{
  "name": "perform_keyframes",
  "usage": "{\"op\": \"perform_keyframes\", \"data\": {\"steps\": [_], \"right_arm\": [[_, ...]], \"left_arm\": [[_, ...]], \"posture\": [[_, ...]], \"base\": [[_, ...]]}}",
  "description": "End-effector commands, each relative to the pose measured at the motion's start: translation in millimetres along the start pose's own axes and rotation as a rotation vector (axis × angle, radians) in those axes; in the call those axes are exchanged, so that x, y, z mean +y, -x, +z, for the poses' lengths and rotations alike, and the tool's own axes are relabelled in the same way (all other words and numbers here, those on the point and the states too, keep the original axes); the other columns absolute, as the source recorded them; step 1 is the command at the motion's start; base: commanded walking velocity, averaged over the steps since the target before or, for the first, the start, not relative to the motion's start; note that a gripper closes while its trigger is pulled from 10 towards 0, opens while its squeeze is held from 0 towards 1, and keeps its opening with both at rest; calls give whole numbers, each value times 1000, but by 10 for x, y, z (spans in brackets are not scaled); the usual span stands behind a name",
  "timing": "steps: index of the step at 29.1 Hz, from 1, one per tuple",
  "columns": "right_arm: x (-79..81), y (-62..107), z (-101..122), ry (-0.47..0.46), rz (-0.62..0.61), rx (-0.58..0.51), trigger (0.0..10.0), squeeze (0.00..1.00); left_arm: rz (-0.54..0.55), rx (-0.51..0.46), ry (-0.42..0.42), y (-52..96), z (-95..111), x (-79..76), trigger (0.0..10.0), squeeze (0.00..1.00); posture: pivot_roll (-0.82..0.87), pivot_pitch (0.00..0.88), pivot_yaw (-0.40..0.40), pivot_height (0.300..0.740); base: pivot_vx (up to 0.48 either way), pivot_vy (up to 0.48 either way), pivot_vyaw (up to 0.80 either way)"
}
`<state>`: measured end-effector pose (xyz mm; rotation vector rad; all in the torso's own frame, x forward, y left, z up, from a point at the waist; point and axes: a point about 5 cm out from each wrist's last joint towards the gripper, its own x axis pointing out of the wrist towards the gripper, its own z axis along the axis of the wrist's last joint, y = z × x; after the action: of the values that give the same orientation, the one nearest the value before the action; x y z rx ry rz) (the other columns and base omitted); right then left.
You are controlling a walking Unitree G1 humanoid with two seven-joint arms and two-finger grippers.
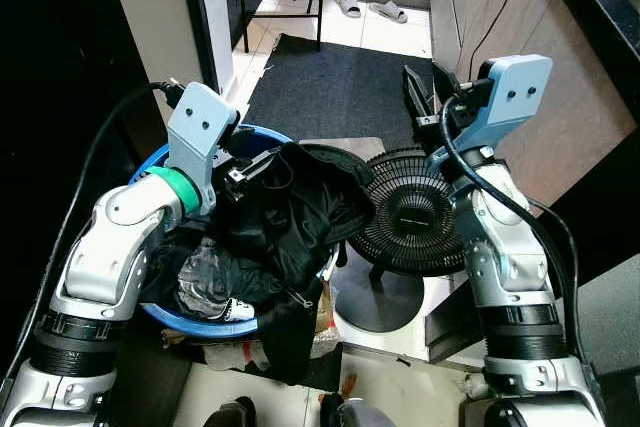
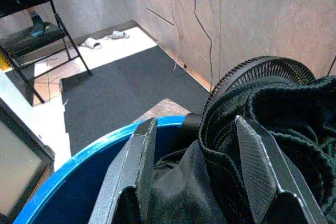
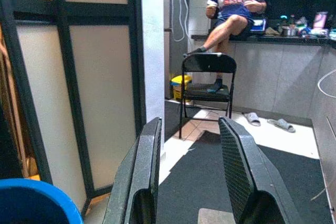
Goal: Clothes washing
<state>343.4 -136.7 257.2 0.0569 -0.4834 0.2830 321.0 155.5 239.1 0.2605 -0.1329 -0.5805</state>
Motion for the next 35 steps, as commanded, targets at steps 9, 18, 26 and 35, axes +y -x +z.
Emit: {"op": "perform_keyframes", "data": {"steps": [9, 18, 26, 35], "right_arm": [[320, -261, -237, -2, 219, 143, 10000, 937], [524, -178, -301, 13, 479, 226, 10000, 1000], [517, -37, -149, 23, 607, 208, 10000, 1000], [474, 337, -704, 130, 802, 459, 10000, 0]], "left_arm": [[110, -69, 95, 42, 110, 90, 10000, 0], [116, -77, 98, 30, 132, 81, 10000, 0], [114, -82, 110, 14, 147, 57, 10000, 0], [129, -79, 113, 35, 157, 100, 10000, 0]], "posture": [[44, 91, -34, 740], [36, 97, -40, 740], [19, 107, -40, 740], [32, 120, -48, 740]], "base": [[0, 0, 0], [0, 0, 0], [0, 0, 0], [0, 0, 0]]}}
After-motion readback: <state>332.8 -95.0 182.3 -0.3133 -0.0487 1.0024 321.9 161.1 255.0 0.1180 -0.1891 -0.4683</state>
